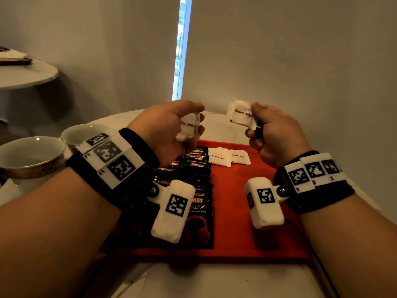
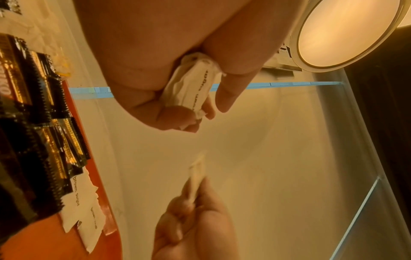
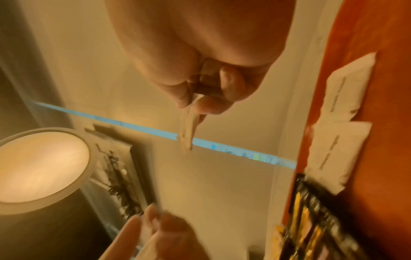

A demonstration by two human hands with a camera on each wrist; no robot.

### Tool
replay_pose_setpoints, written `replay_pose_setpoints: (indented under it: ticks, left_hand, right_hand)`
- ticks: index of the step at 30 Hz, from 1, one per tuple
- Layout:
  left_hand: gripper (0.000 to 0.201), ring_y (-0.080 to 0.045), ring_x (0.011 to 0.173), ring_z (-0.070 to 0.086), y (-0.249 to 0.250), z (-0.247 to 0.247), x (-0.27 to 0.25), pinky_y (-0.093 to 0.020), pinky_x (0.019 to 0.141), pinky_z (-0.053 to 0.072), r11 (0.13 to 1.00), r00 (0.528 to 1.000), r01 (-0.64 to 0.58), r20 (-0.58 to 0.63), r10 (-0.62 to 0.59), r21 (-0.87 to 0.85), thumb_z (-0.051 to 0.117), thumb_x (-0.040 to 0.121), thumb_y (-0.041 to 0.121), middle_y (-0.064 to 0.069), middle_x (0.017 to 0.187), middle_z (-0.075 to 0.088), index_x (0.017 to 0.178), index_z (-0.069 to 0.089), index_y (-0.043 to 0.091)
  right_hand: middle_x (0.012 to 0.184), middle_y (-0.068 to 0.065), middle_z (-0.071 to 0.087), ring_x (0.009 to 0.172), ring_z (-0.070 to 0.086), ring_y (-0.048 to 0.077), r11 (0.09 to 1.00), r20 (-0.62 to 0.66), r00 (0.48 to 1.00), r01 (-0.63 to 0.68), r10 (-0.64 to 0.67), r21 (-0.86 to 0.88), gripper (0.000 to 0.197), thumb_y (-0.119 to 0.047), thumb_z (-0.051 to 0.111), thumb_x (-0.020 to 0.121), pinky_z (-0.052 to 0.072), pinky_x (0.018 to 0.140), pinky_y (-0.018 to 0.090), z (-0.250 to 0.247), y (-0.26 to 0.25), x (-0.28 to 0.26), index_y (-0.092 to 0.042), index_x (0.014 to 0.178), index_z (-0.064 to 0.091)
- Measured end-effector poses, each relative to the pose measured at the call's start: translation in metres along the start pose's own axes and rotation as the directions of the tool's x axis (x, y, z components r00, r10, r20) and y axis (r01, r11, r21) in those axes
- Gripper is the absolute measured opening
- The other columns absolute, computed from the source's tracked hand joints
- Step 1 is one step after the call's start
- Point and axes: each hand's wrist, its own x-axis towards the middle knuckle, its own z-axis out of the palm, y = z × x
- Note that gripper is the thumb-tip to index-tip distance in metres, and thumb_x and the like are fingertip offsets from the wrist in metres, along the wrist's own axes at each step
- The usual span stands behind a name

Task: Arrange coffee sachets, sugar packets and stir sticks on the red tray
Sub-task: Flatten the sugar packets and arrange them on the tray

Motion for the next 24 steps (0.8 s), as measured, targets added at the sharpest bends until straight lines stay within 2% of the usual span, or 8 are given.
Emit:
replay_pose_setpoints:
  ticks: [2,5,8,10,14,18,24]
  left_hand:
    - [0.018,-0.016,0.065,0.060,0.000,0.001,0.000,-0.023,0.044,0.044,1.000,1.000,-0.001,0.000,0.001,-0.004,0.068,0.090,0.023,-0.005,0.088,0.061,0.102,0.063,0.010]
    - [0.017,-0.014,0.061,0.060,0.000,0.001,-0.001,-0.023,0.044,0.044,1.000,1.000,-0.005,-0.002,0.005,-0.002,0.067,0.090,0.022,-0.004,0.086,0.060,0.101,0.064,0.010]
    - [0.017,-0.014,0.059,0.060,0.000,0.001,-0.001,-0.023,0.044,0.043,1.000,1.000,-0.005,0.009,0.005,0.004,0.066,0.091,0.023,-0.004,0.085,0.060,0.102,0.064,0.010]
    - [0.018,-0.014,0.063,0.059,0.001,0.001,-0.001,-0.023,0.044,0.043,1.000,1.000,-0.004,0.011,0.004,0.003,0.065,0.091,0.023,-0.004,0.085,0.059,0.104,0.063,0.010]
    - [0.014,-0.015,0.066,0.058,0.000,0.002,-0.002,-0.023,0.044,0.044,1.000,1.000,0.002,0.013,-0.002,-0.001,0.065,0.092,0.022,-0.004,0.087,0.059,0.100,0.063,0.011]
    - [0.016,-0.017,0.075,0.057,-0.001,0.002,-0.002,-0.023,0.045,0.044,1.000,1.000,0.013,0.010,-0.013,-0.002,0.064,0.092,0.022,-0.006,0.095,0.058,0.103,0.065,0.011]
    - [0.018,-0.018,0.077,0.057,-0.001,0.002,-0.001,-0.024,0.045,0.045,1.000,1.000,0.005,0.004,-0.005,0.000,0.063,0.091,0.022,-0.006,0.096,0.059,0.107,0.066,0.012]
  right_hand:
    - [0.083,0.004,0.069,0.051,0.054,0.011,0.996,-0.101,0.992,-0.077,0.073,-0.040,0.017,-0.029,0.058,0.100,0.032,0.038,0.022,-0.013,0.013,0.014,-0.014,0.105,0.063]
    - [0.085,0.010,0.066,0.043,0.053,0.011,0.960,-0.205,0.954,-0.249,0.220,-0.130,0.014,-0.016,0.050,0.100,0.029,0.034,0.019,-0.027,0.037,0.032,-0.014,0.100,0.063]
    - [0.083,0.013,0.067,0.040,0.047,0.013,0.897,-0.272,0.912,-0.372,0.306,-0.237,0.020,-0.008,0.048,0.095,0.028,0.036,0.022,-0.037,0.054,0.038,-0.005,0.102,0.067]
    - [0.078,0.012,0.067,0.039,0.042,0.013,0.878,-0.262,0.905,-0.401,0.335,-0.263,0.022,-0.005,0.047,0.093,0.026,0.036,0.021,-0.041,0.060,0.039,-0.003,0.102,0.067]
    - [0.087,0.013,0.070,0.039,0.041,0.011,0.852,-0.263,0.888,-0.445,0.378,-0.278,0.020,-0.006,0.049,0.094,0.031,0.036,0.021,-0.046,0.064,0.044,-0.001,0.104,0.066]
    - [0.091,0.014,0.072,0.037,0.041,0.010,0.842,-0.251,0.891,-0.444,0.379,-0.305,0.023,-0.006,0.052,0.092,0.032,0.035,0.022,-0.047,0.067,0.047,0.000,0.107,0.068]
    - [0.087,0.015,0.070,0.038,0.038,0.010,0.847,-0.220,0.899,-0.432,0.378,-0.310,0.022,-0.001,0.048,0.093,0.030,0.035,0.021,-0.046,0.066,0.043,-0.002,0.103,0.068]
